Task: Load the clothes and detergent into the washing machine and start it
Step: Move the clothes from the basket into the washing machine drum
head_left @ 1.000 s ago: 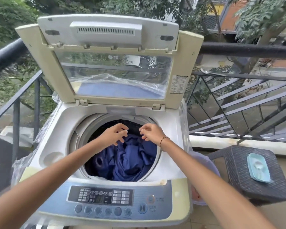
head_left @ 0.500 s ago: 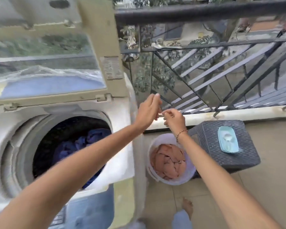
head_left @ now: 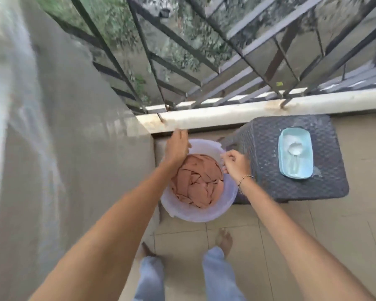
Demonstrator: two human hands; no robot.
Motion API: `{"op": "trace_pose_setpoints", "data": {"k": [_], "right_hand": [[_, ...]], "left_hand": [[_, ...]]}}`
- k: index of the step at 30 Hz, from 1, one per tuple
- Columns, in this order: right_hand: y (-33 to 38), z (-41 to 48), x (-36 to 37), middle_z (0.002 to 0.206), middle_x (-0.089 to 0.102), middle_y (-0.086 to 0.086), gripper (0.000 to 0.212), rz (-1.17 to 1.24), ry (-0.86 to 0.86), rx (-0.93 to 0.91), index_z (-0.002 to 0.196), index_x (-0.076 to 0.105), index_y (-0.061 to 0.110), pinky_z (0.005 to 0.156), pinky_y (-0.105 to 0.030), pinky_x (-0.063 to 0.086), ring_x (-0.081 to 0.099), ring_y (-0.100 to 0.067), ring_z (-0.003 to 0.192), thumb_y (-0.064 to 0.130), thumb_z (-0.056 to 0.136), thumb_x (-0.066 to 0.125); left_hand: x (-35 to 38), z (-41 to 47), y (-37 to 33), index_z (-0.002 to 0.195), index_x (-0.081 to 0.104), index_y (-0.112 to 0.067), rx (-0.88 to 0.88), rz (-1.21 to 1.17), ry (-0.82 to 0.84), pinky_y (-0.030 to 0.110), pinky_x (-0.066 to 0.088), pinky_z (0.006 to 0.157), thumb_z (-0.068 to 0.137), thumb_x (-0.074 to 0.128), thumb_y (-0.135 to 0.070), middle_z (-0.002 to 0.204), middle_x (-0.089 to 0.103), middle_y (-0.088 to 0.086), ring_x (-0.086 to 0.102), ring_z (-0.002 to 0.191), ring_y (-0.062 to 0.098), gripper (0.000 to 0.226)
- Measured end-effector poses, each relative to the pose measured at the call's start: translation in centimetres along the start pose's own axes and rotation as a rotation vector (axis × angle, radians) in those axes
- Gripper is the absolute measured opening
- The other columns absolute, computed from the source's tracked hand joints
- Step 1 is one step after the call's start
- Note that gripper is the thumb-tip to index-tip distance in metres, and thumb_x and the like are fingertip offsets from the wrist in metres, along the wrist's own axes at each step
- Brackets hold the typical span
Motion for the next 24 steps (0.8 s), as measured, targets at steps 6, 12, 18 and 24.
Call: {"op": "trace_pose_setpoints", "data": {"k": [6,12,18,24], "right_hand": [[-10.9,5.2,4.3,0.062,0.059,-0.004,0.024,-0.021,0.09,0.136,0.075,0.064,0.012,0.054,-0.028,0.052,0.053,-0.005,0.038,0.006,0.091,0.047],[-17.5,6.2,8.7,0.088,0.064,-0.014,0.021,-0.163,0.207,0.233,0.09,0.066,0.003,0.071,-0.039,0.057,0.06,-0.022,0.063,0.015,0.093,0.048],[-20.0,7.7,11.9,0.103,0.06,-0.005,0.023,-0.339,0.294,0.218,0.086,0.065,0.013,0.089,-0.04,0.052,0.064,-0.03,0.092,0.025,0.093,0.047],[-23.1,9.3,14.2,0.099,0.07,-0.011,0.016,-0.323,0.336,0.277,0.08,0.06,0.025,0.088,-0.04,0.054,0.067,-0.028,0.092,0.03,0.092,0.05]], "left_hand": [[5.1,5.9,15.4,0.109,0.055,-0.002,-0.213,0.093,0.006,0.054,0.052,0.087,0.085,0.033,-0.042,0.104,0.065,0.028,0.063,0.097,0.043,0.052],[8.3,6.5,21.6,0.091,0.05,-0.012,-0.306,0.168,0.148,0.045,0.049,0.092,0.097,0.04,-0.031,0.097,0.064,0.019,0.062,0.099,0.035,0.023],[10.5,9.3,26.4,0.136,0.04,-0.002,-0.349,0.27,0.219,0.037,0.039,0.103,0.095,0.049,-0.024,0.137,0.047,0.016,0.047,0.125,0.032,0.047],[12.7,11.3,30.1,0.15,0.012,-0.008,-0.394,0.222,0.213,0.043,0.029,0.115,0.087,0.061,-0.023,0.152,0.026,0.017,0.031,0.139,0.034,0.081]]}}
Point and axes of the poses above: each hand's wrist, its own z-axis towards the middle knuckle, its own x-axis out of the palm, y = z × x, the point moved 8 cm from there along z, towards the middle knuckle
